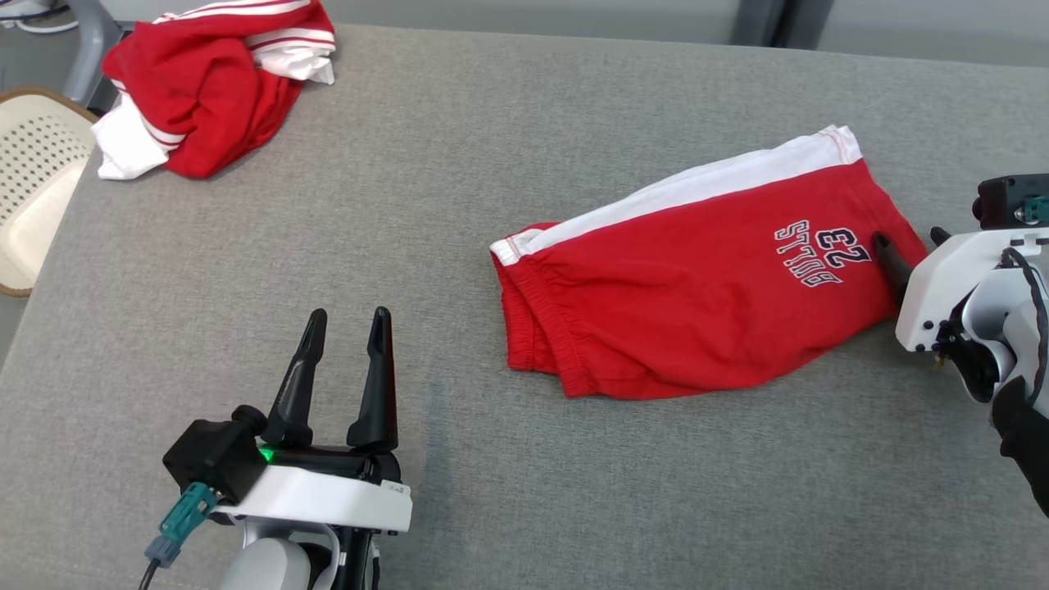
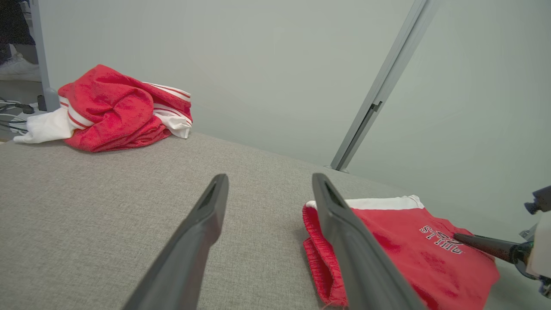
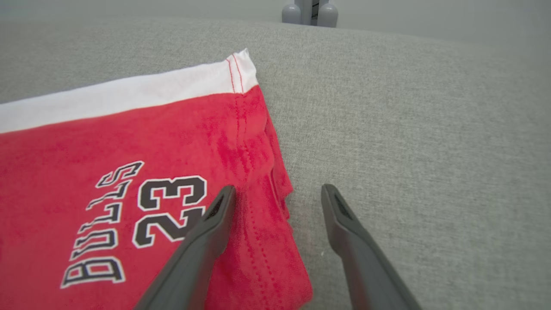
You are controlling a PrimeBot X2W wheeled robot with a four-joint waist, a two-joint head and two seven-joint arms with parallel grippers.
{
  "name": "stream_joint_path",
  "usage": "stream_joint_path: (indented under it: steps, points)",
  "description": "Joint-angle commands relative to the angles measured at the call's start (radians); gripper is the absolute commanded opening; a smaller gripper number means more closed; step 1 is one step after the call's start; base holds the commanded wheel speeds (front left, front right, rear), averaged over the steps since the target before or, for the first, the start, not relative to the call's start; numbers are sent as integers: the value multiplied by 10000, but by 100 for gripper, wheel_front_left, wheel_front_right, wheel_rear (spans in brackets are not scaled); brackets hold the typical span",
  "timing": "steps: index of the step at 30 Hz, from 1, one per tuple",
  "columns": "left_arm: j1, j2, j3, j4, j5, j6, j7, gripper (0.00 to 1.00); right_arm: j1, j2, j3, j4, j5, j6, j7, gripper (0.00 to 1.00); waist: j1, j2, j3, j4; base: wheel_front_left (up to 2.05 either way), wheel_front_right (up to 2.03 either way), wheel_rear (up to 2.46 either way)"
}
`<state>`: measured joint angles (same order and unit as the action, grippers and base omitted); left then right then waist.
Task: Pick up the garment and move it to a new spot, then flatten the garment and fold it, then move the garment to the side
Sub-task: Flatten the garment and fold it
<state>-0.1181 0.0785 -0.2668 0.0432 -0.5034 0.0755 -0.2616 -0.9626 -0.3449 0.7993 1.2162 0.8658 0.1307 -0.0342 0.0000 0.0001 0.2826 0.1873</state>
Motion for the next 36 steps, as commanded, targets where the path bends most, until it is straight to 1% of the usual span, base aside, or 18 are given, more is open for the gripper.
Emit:
stream_joint_path:
  steps: [1,10,11,12,13,14,15,16,17,18,21,26,36]
  points:
    - [34,14,94,3,-6,-69,-49,100,-111,16,8,88,69,1,127,100,0,-1,47,94,0,0,0]
    - [63,-111,341,101,113,-263,-48,100,-261,170,66,275,423,1,1267,100,0,-1,141,328,0,0,0]
    - [61,-118,351,114,116,-287,-48,100,-309,160,94,295,426,3,1387,72,0,-1,134,342,0,0,0]
    - [61,-118,351,114,116,-287,-48,100,-309,160,94,295,426,3,1387,72,0,-1,134,342,0,0,0]
    - [61,-125,360,130,122,-293,-48,100,-350,166,118,311,447,1,1524,48,0,-1,125,352,0,0,0]
    - [65,-135,374,149,122,-319,-48,100,-378,174,142,316,470,1,1652,44,0,-1,111,357,0,0,0]
    - [71,-144,381,165,125,-329,-48,100,-404,161,164,315,495,1,1747,29,0,-1,95,359,0,0,0]
    - [82,-153,393,181,130,-327,-48,100,-440,147,185,294,518,1,1828,19,0,-1,73,353,0,0,0]
    - [94,-160,407,189,139,-345,-48,100,-473,134,204,275,510,0,1890,5,0,-1,48,343,0,0,0]
    - [107,-166,432,199,147,-354,-48,100,-503,110,232,261,519,0,1914,0,0,-1,18,323,0,0,0]
    - [133,-185,495,185,191,-374,-48,100,-498,78,255,124,617,0,1929,0,0,-1,-83,207,0,0,0]
    - [232,-195,534,175,285,-430,-48,100,-189,-29,166,-292,961,0,1610,0,0,-1,-300,-158,0,0,0]
    - [374,-116,539,130,388,-449,-27,100,977,-756,-82,-1520,1847,1,670,0,0,-1,-621,-1402,0,0,0]
